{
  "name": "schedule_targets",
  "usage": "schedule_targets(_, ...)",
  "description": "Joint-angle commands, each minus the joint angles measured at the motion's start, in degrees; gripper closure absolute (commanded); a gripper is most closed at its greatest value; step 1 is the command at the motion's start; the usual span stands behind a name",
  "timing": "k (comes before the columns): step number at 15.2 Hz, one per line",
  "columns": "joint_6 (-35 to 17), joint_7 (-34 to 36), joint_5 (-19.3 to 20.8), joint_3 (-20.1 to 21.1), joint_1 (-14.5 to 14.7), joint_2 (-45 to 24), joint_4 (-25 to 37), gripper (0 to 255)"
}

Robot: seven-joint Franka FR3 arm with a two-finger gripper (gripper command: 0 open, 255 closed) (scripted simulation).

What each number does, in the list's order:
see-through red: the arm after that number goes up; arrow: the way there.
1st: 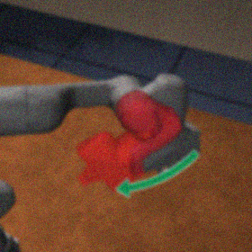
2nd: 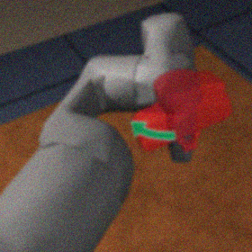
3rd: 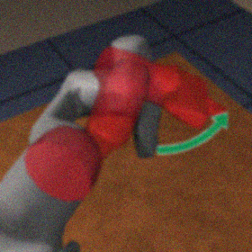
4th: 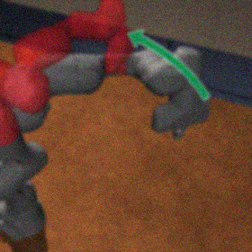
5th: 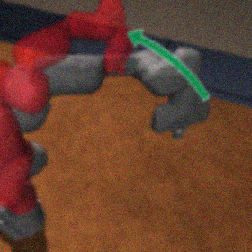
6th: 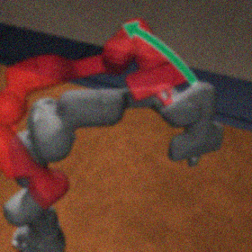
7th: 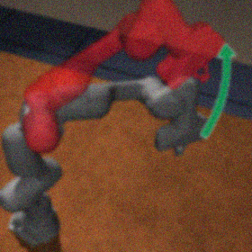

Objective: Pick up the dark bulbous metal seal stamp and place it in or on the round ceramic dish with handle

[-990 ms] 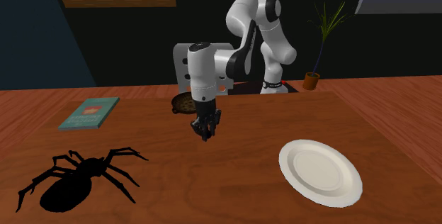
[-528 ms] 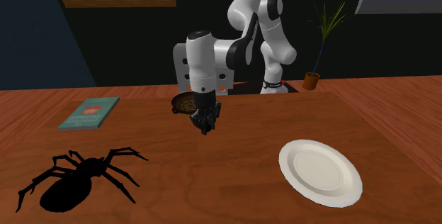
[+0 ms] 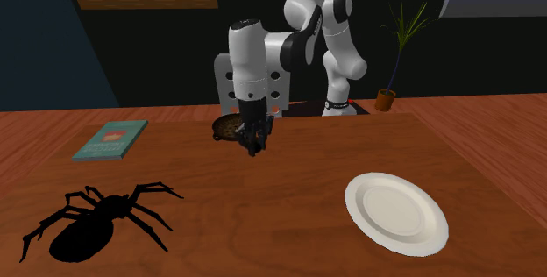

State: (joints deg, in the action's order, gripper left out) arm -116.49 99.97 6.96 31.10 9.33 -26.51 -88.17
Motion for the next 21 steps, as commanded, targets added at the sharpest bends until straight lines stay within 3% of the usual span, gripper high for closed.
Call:
schedule_targets(1,1.61,-0.01,-0.19,0.13,0.05,0.32,1.31,255)
schedule_targets(6,4.5,-0.01,-0.5,0.35,0.15,0.9,3.71,255)
schedule_targets(13,2.66,-9.64,-5.0,-0.46,-8.69,7.54,-4.9,255)
schedule_targets(20,2.73,-20.71,-8.59,-2.9,-16.76,11.85,-9.72,255)
schedule_targets(21,2.01,-20.73,-8.52,-2.93,-16.74,11.68,-10.28,255)
